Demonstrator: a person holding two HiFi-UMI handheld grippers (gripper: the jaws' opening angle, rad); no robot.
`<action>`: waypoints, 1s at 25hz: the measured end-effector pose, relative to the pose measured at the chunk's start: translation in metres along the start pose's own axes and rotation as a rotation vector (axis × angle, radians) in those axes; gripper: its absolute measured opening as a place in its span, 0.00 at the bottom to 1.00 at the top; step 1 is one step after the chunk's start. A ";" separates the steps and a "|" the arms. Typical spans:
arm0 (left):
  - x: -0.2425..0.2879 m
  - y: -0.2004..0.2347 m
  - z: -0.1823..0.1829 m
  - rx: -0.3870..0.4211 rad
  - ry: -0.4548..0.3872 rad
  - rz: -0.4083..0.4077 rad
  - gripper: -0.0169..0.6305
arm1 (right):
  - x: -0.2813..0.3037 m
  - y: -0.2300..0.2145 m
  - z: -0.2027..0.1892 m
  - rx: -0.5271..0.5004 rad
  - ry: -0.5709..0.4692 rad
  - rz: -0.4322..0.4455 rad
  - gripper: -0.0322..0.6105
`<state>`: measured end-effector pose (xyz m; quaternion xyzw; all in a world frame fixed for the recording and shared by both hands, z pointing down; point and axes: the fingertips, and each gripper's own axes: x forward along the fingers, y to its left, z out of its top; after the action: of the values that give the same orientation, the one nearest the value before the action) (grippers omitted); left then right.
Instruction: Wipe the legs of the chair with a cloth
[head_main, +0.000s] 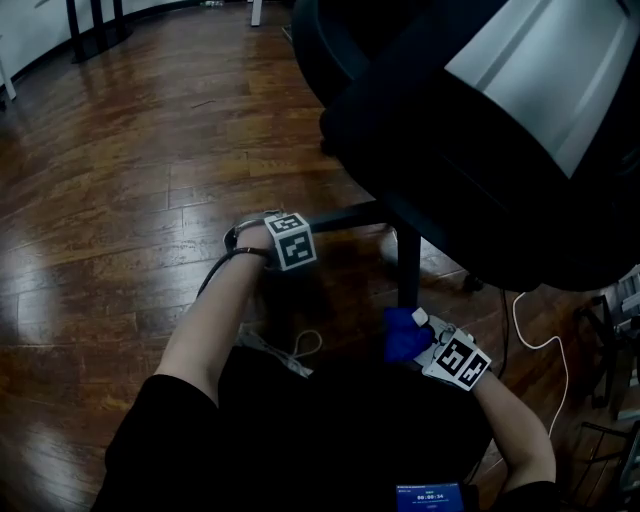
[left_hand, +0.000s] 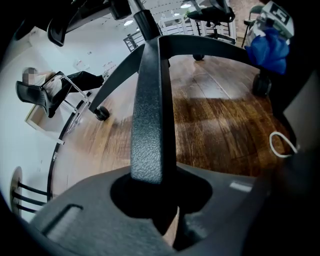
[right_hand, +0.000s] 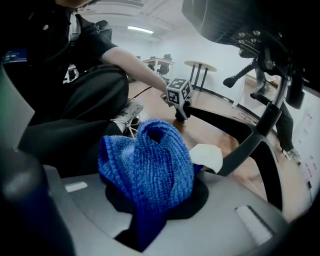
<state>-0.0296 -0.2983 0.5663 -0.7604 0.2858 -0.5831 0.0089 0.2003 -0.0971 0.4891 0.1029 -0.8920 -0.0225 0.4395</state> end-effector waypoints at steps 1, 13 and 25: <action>0.000 -0.001 0.000 -0.005 0.005 -0.001 0.13 | 0.001 -0.010 0.003 0.017 -0.007 -0.031 0.17; 0.000 0.002 0.002 0.010 0.010 0.013 0.13 | 0.013 -0.212 0.070 0.170 -0.084 -0.479 0.17; 0.000 0.001 -0.002 -0.003 0.022 0.000 0.13 | 0.006 -0.075 0.031 0.164 -0.109 -0.182 0.18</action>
<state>-0.0314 -0.2985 0.5669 -0.7541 0.2868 -0.5909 0.0048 0.1852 -0.1730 0.4649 0.2177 -0.9003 0.0050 0.3768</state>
